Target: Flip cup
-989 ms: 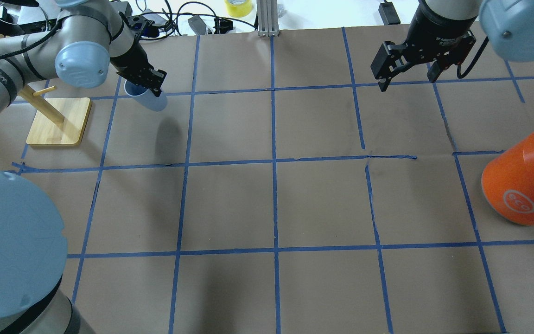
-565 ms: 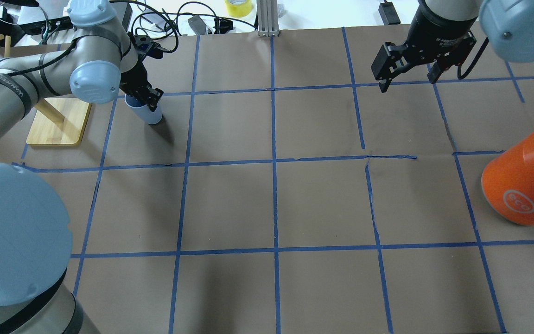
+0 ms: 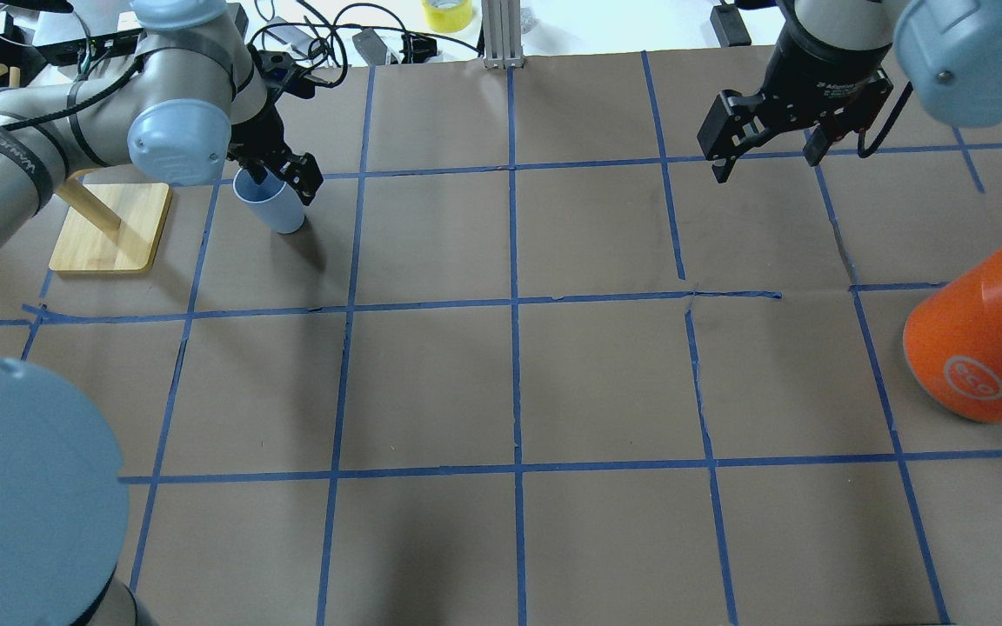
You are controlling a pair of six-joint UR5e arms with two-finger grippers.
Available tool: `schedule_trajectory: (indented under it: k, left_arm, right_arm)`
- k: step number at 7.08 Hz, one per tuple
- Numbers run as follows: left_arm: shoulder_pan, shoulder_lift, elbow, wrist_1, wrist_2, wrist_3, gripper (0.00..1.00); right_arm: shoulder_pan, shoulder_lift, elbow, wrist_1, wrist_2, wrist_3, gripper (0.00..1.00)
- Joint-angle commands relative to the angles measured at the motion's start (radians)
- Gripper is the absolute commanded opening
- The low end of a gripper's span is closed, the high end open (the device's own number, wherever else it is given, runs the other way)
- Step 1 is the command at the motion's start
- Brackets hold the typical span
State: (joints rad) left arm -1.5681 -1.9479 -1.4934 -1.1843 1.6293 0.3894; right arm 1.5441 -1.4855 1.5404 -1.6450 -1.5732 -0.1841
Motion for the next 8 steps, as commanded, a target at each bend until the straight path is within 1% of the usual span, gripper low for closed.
schedule_trajectory:
  k: [1,3,4,5,7,8]
  left_arm:
    - [-0.029,0.155,0.002,-0.137,-0.011,-0.115,1.0]
    - [-0.03,0.304,0.005,-0.309,-0.006,-0.243,1.0]
    - [-0.032,0.351,0.012,-0.375,-0.005,-0.26,1.0]
    - [-0.03,0.369,0.009,-0.399,-0.014,-0.344,1.0]
    - [-0.038,0.356,0.01,-0.399,-0.011,-0.36,1.0]
    - [-0.038,0.351,0.015,-0.4,-0.012,-0.368,1.0]
  right_arm:
    - [-0.001,-0.001,0.004,0.001,-0.002,0.0,1.0]
    - [-0.001,-0.001,0.004,0.002,-0.002,0.0,1.0]
    - [-0.001,-0.001,0.004,0.001,-0.002,0.0,1.0]
    - [-0.001,-0.001,0.004,0.002,-0.004,0.0,1.0]
    - [-0.001,-0.006,0.004,0.004,-0.004,0.0,1.0]
    - [0.001,-0.01,0.004,0.005,-0.033,0.0,1.0]
